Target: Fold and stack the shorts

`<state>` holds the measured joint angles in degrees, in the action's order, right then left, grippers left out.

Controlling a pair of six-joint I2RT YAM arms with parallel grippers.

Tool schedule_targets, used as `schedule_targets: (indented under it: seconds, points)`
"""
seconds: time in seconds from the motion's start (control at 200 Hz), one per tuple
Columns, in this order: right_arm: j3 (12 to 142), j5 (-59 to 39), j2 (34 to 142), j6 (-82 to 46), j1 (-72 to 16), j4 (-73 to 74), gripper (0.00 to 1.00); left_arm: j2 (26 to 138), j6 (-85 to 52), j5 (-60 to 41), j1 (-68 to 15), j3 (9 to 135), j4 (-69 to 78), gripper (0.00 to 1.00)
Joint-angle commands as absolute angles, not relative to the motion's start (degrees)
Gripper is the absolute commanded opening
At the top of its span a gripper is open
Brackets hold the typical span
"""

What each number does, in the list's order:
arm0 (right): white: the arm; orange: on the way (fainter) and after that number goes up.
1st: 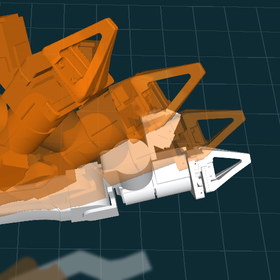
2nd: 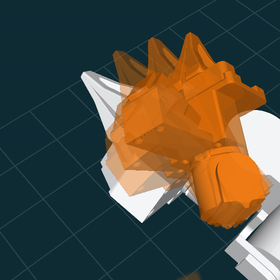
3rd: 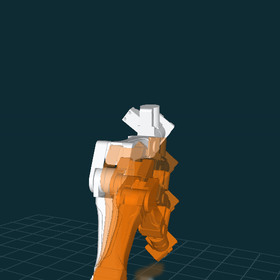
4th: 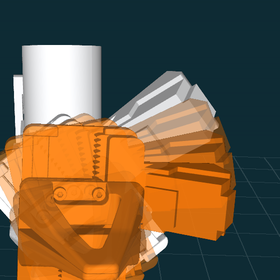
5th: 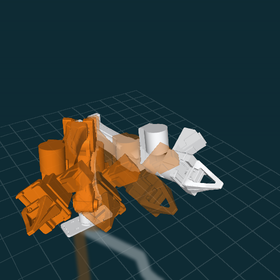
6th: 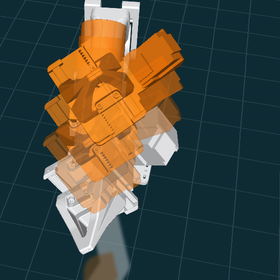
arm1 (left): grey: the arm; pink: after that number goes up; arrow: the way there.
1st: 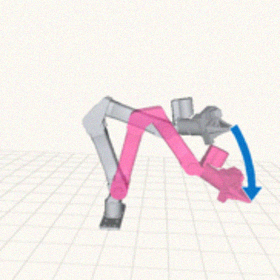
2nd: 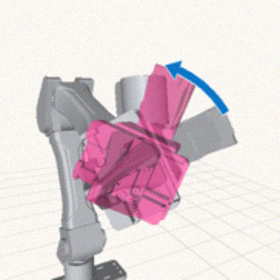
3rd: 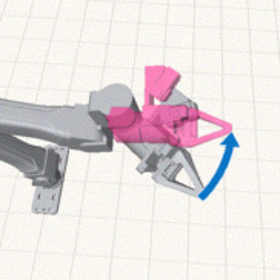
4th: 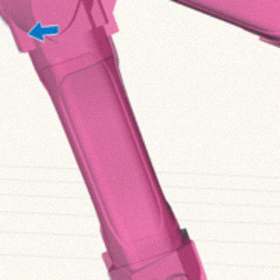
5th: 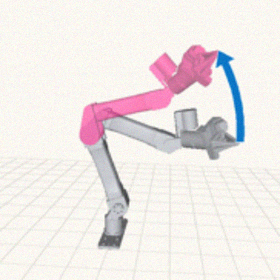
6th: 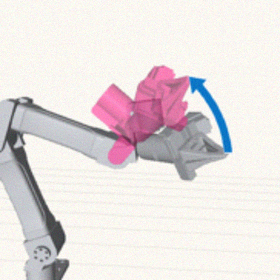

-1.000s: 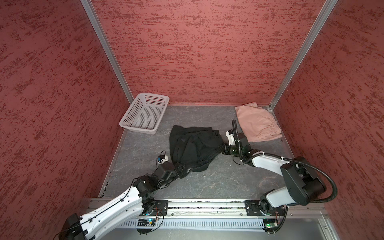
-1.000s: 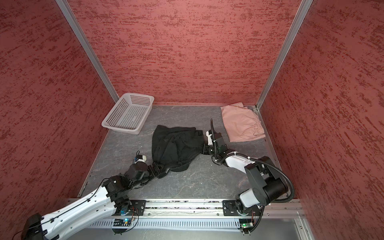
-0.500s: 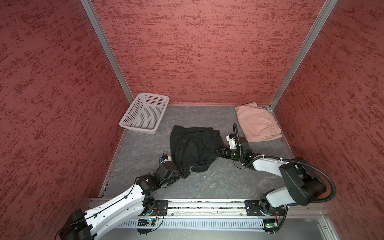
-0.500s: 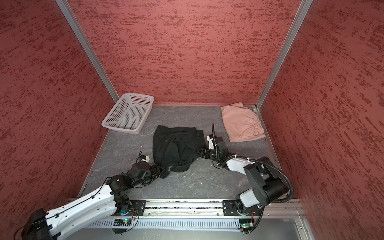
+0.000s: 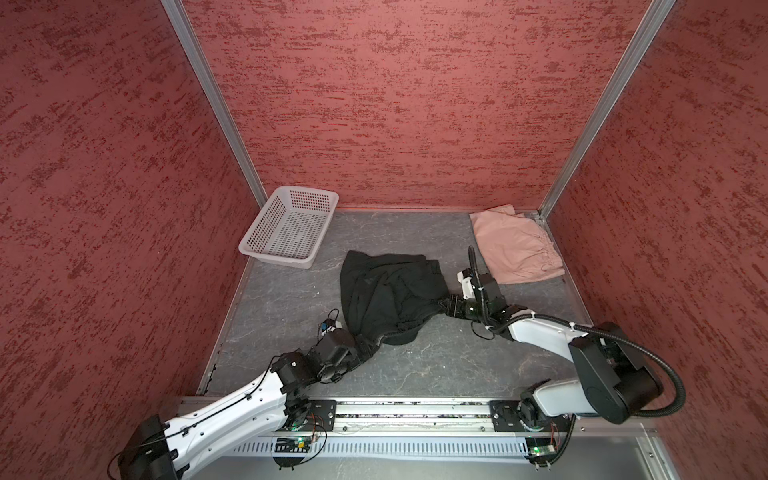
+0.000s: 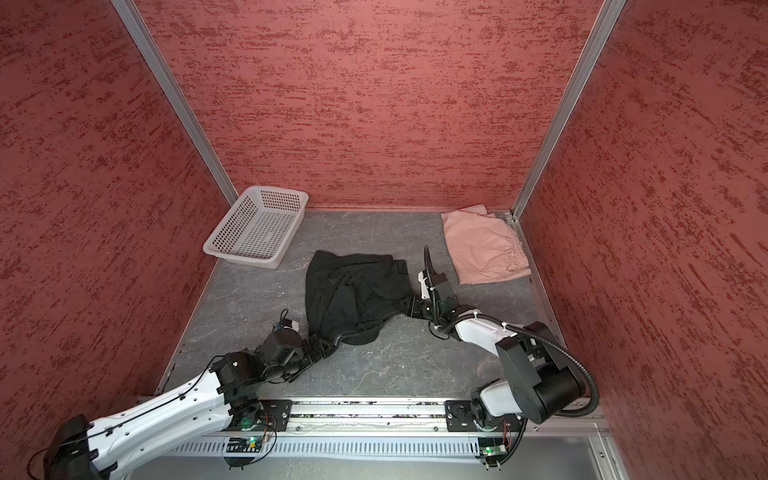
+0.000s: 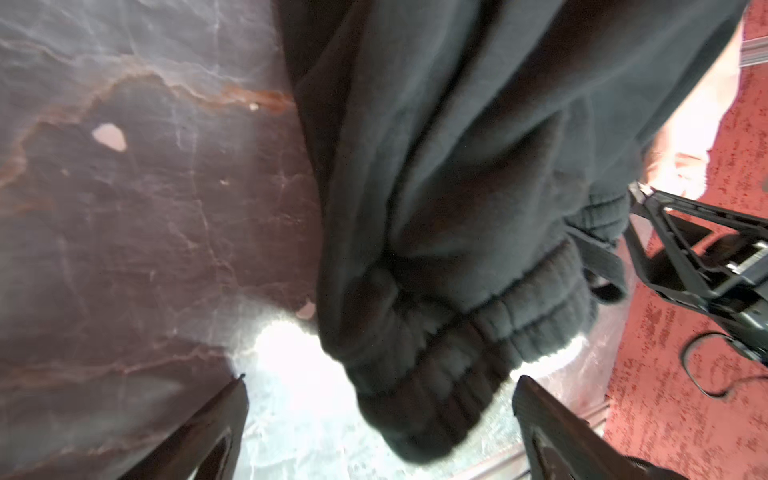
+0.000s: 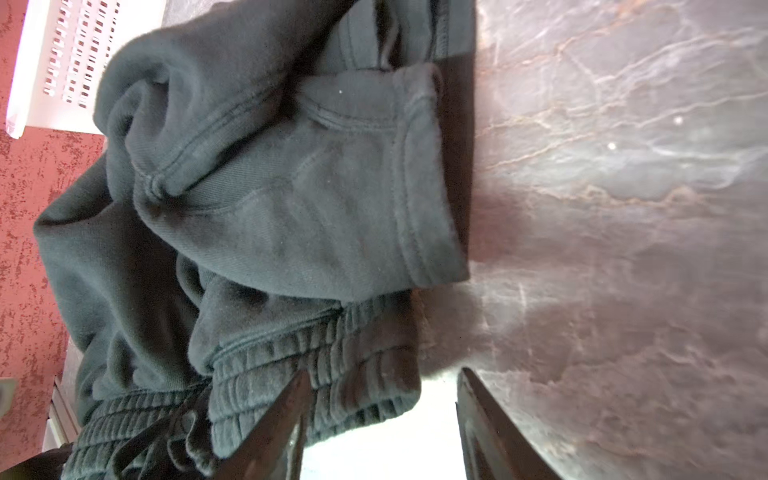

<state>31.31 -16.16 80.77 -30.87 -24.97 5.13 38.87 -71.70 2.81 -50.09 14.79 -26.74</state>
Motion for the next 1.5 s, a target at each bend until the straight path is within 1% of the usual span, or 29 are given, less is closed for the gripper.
schedule_targets:
  seconds: [0.0, 0.06, 0.215, 0.306, 0.386, 0.426, 0.476, 0.541, 0.566, 0.591, 0.616, 0.651, 0.691, 0.741, 0.771, 0.791, 0.797, 0.897, 0.957, 1.042, 1.127, 1.252, 1.317, 1.403, 1.498]
  points:
    - [29.9, -15.7, 79.6, -31.1, -25.0, 6.9, 0.60, 40.7, -70.6, 4.5, -49.9, 13.3, -19.9, 0.98]
    - [29.2, -17.1, 81.0, -31.4, -24.8, 10.3, 0.61, 41.7, -70.0, 4.4, -49.5, 13.3, -18.8, 0.97]
    - [28.9, -21.2, 86.8, -31.9, -23.9, 18.6, 0.61, 42.5, -68.0, 4.6, -48.0, 13.7, -16.9, 0.91]
    - [28.9, -21.7, 89.4, -33.0, -23.8, 21.7, 0.61, 43.3, -66.7, 3.9, -46.9, 13.4, -14.5, 0.81]
    - [29.1, -22.2, 91.5, -33.4, -23.7, 23.5, 0.60, 44.3, -65.5, 2.4, -45.3, 14.1, -16.0, 0.79]
    - [29.2, -22.8, 92.7, -33.4, -23.6, 24.4, 0.58, 44.4, -64.8, 1.9, -44.7, 14.1, -16.0, 0.78]
    - [29.5, -24.0, 94.3, -33.6, -23.5, 25.4, 0.53, 44.5, -64.4, 1.6, -44.5, 13.9, -15.8, 0.75]
    - [29.3, -24.5, 95.5, -34.3, -23.3, 27.3, 0.44, 44.4, -64.3, 1.6, -44.3, 13.3, -14.5, 0.63]
    - [29.1, -24.3, 95.6, -34.6, -23.4, 27.7, 0.40, 44.4, -64.2, 1.4, -44.2, 13.1, -14.1, 0.56]
    - [29.1, -24.4, 95.5, -34.9, -23.3, 28.0, 0.35, 44.5, -64.2, 1.4, -44.2, 13.1, -13.9, 0.45]
    - [29.2, -24.5, 95.3, -35.0, -23.3, 27.8, 0.32, 44.5, -64.2, 1.5, -44.1, 13.0, -13.9, 0.36]
    - [29.4, -24.5, 94.6, -35.0, -23.3, 27.0, 0.28, 44.5, -64.2, 1.4, -44.1, 13.1, -13.7, 0.27]
    - [29.5, -24.6, 93.4, -34.9, -23.2, 25.9, 0.21, 44.5, -64.0, 1.1, -44.0, 13.3, -13.5, 0.20]
    - [29.8, -24.4, 91.2, -34.7, -23.3, 23.9, 0.16, 44.5, -64.0, 0.8, -44.0, 13.7, -13.8, 0.18]
    - [30.0, -24.1, 89.8, -34.4, -23.3, 22.4, 0.12, 44.3, -63.7, 0.6, -43.9, 14.1, -14.1, 0.10]
    - [30.2, -24.0, 88.8, -34.3, -23.2, 21.2, 0.10, 44.3, -63.5, 0.5, -43.8, 14.5, -14.7, 0.01]
    - [30.3, -23.9, 88.5, -34.2, -23.3, 20.9, 0.10, 44.3, -63.4, 0.5, -43.8, 14.7, -14.8, 0.00]
    - [31.5, -22.5, 83.6, -33.0, -23.3, 13.9, 0.04, 43.5, -61.0, 0.0, -42.6, 18.1, -19.0, 0.00]
    - [32.7, -21.3, 78.6, -32.0, -23.2, 8.6, 0.01, 42.7, -58.9, -1.3, -40.9, 20.9, -22.0, 0.00]
    - [35.4, -19.5, 73.1, -30.7, -23.1, 0.0, 0.00, 41.5, -54.7, -4.4, -37.2, 26.6, -27.6, 0.00]
    - [39.2, -17.9, 68.1, -29.4, -22.9, -8.5, 0.00, 41.4, -48.9, -6.0, -33.9, 35.4, -35.2, 0.00]
    - [44.2, -16.6, 64.1, -29.1, -22.5, -16.2, 0.00, 45.8, -42.7, -6.7, -33.3, 46.5, -46.6, 0.00]
    - [45.3, -17.3, 63.6, -29.7, -22.5, -16.8, 0.00, 48.0, -42.3, -7.0, -35.4, 47.8, -49.5, 0.00]
    - [45.4, -18.9, 63.7, -31.0, -22.4, -15.7, 0.00, 48.2, -44.0, -5.7, -38.7, 45.5, -49.2, 0.00]
    - [46.5, -18.4, 63.8, -31.1, -22.3, -17.0, 0.01, 47.4, -43.6, -5.5, -37.9, 44.7, -49.2, 0.00]
